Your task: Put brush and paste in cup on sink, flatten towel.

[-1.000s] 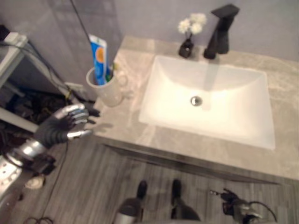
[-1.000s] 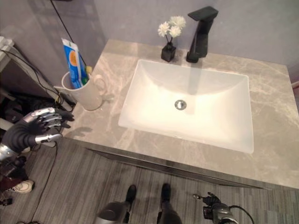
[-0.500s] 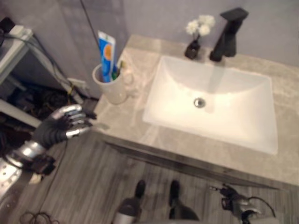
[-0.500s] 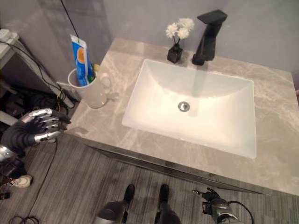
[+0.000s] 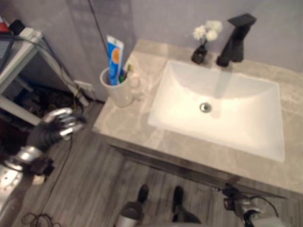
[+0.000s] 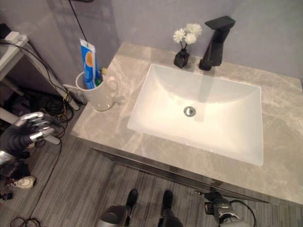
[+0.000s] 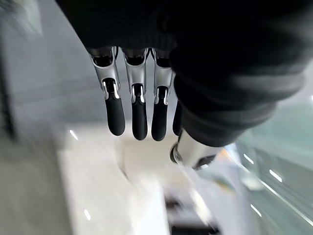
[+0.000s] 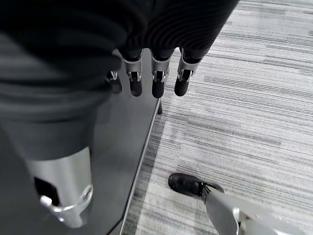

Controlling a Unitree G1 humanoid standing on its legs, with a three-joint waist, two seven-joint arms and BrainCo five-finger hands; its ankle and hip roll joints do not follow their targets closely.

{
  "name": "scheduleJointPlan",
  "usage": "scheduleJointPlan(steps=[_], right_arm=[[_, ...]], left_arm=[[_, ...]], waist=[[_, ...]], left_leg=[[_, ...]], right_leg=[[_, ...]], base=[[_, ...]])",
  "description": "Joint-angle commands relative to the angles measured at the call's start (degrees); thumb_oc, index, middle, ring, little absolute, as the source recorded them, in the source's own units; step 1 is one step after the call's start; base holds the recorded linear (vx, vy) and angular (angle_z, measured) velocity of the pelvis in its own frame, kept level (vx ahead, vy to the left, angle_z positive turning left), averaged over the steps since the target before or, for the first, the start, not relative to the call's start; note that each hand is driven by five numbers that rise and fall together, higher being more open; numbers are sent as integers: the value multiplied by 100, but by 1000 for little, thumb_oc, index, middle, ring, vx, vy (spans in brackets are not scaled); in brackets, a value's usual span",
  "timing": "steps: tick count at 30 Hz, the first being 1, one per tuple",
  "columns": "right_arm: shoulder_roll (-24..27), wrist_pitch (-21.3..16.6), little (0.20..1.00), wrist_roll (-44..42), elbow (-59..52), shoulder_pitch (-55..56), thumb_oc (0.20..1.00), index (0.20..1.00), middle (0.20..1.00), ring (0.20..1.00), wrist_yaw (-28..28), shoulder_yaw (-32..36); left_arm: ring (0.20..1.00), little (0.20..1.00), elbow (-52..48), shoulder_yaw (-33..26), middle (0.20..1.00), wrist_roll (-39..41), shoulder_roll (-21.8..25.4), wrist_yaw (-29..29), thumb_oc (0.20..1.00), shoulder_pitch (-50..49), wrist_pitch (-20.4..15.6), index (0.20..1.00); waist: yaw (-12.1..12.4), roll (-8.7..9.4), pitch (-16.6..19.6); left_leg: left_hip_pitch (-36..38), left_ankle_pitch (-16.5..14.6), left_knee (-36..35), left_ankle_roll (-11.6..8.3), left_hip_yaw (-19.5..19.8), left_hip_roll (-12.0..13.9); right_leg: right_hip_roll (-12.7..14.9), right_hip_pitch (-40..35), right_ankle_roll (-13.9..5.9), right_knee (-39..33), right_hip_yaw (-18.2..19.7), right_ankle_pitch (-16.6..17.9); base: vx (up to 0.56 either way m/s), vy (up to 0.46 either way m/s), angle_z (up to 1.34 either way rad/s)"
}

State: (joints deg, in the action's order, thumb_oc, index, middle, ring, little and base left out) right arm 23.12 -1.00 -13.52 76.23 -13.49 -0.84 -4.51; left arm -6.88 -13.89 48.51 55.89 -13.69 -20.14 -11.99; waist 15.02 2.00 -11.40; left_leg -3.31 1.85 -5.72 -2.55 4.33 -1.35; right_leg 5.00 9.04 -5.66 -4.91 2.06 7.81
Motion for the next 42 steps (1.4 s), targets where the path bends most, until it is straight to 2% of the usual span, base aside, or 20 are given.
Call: scheduleJointPlan(steps=[1, 3, 4, 5, 6, 7, 8, 11, 14, 15, 16, 17, 18, 21, 24, 42], right_arm=[[83, -109, 1000, -23, -9, -281, 1000, 1000, 1000, 1000, -36, -195], [81, -110, 1000, -19, -20, -239, 1000, 1000, 1000, 1000, -33, -181], [43, -86, 1000, 16, -41, -217, 1000, 1000, 1000, 1000, -50, -247], [-42, -65, 1000, 25, -46, -192, 1000, 1000, 1000, 1000, -79, -243], [-42, -123, 1000, -18, -60, -72, 1000, 1000, 1000, 1000, -24, -180], [97, -140, 1000, -128, 0, 3, 1000, 1000, 1000, 1000, 60, -1], [156, -147, 1000, -153, 10, -13, 1000, 1000, 1000, 1000, 72, 25], [255, -95, 1000, -95, 86, -18, 1000, 1000, 1000, 1000, 99, 25], [319, -109, 1000, -122, 70, -42, 1000, 1000, 1000, 1000, 57, 35], [354, -266, 1000, -22, 86, 974, 1000, 1000, 1000, 1000, 192, 305], [353, -264, 1000, -20, 78, 984, 1000, 1000, 1000, 1000, 192, 308], [76, -365, 1000, -9, -26, 1121, 1000, 1000, 1000, 1000, 61, 289], [-174, -336, 1000, 64, -197, 1169, 1000, 1000, 1000, 1000, -22, 233], [-446, -501, 1000, 65, -637, 1553, 1000, 1000, 1000, 1000, 13, 247], [-452, -553, 1000, 81, -765, 1628, 1000, 1000, 1000, 1000, -4, 246], [-440, -553, 1000, 112, -773, 1539, 1000, 1000, 1000, 1000, -49, 156]], left_arm=[[586, 586, -168, -234, 586, 2, 96, 6, 586, 100, -276, 586], [583, 583, -57, -166, 583, -8, 25, -1, 583, 194, -275, 583], [533, 533, 123, 467, 533, -503, -102, 66, 533, 539, -186, 533], [492, 492, 306, 636, 492, -528, -206, 142, 492, 774, -135, 492], [476, 476, 1319, 293, 476, -392, -390, -1, 476, 455, -333, 476], [476, 476, 1236, -137, 476, 30, -310, -244, 476, 335, -224, 476], [476, 476, 1530, -227, 476, -5, -262, -218, 476, 392, -232, 476], [479, 479, 1968, 235, 479, -271, -352, -292, 479, 807, -212, 479], [442, 442, 1952, 528, 442, -476, -404, -263, 442, 967, -247, 442], [435, 435, 1956, 362, 435, -510, -587, -173, 435, 887, -280, 435], [429, 429, 1953, 365, 429, -511, -586, -171, 429, 885, -280, 429], [407, 407, 1843, 338, 407, -632, -512, -165, 407, 842, -392, 407], [401, 401, 1770, 249, 401, -761, -666, -11, 401, 776, -392, 401], [385, 385, 1603, -152, 385, -772, -797, 189, 385, 652, -512, 385], [363, 363, 1647, -371, 363, -692, -814, 257, 363, 626, -599, 363], [288, 288, 1518, -460, 288, -907, -579, 363, 288, 746, -794, 288]], waist=[[87, 113, 14], [68, 113, 15], [-32, 148, 14], [-49, 121, 1], [-23, 107, -20], [22, 93, -18], [21, 102, -6], [-18, 112, -5], [-62, 123, 13], [-193, 123, -19], [-193, 133, -3], [-286, 129, -28], [-315, 149, -38], [-434, 195, -34], [-455, 213, -1], [-477, 188, 62]], left_leg=[[40, -282, 72, 116, 62, 70], [30, -280, 72, 113, 40, 73], [23, -286, 72, 119, 29, 68], [23, -293, 72, 129, 13, 66], [17, -283, 72, 129, 3, 70], [-5, -286, 72, 127, 9, 63], [-10, -287, 72, 121, 0, 63], [-3, -299, 72, 116, -28, 67], [11, -316, 72, 118, -64, 75], [51, -343, 72, 105, -118, 87], [30, -331, 72, 105, -119, 79], [28, -339, 72, 109, -170, 75], [27, -337, 72, 104, -209, 84], [10, -345, 72, 92, -273, 109], [12, -348, 72, 79, -286, 123], [64, -376, 72, 66, -340, 138]], right_leg=[[474, 298, -495, 47, 101, 200], [472, 309, -494, 51, 110, 196], [477, 320, -502, 52, 119, 200], [477, 332, -505, 54, 121, 210], [478, 344, -506, 55, 127, 219], [479, 363, -513, 44, 130, 233], [477, 369, -516, 43, 136, 234], [467, 376, -516, 41, 161, 230], [452, 386, -514, 39, 189, 228], [431, 388, -529, 50, 214, 225], [439, 408, -531, 47, 218, 236], [429, 450, -527, 57, 266, 255], [422, 475, -539, 60, 294, 272], [399, 521, -544, 56, 348, 284], [396, 533, -539, 48, 366, 278], [390, 524, -548, 33, 410, 308]], base=[[0, 0, 0], [0, 0, 0], [-15, 7, -3], [0, 0, 0], [-31, 17, 6], [-18, 17, -18], [-3, 16, -27], [6, 14, -1], [1, 5, 2], [-7, 16, -4], [-31, 43, -4], [-44, 34, -4], [-62, 43, -17], [-33, 10, -27], [-4, -4, -15], [-4, -3, -2]])
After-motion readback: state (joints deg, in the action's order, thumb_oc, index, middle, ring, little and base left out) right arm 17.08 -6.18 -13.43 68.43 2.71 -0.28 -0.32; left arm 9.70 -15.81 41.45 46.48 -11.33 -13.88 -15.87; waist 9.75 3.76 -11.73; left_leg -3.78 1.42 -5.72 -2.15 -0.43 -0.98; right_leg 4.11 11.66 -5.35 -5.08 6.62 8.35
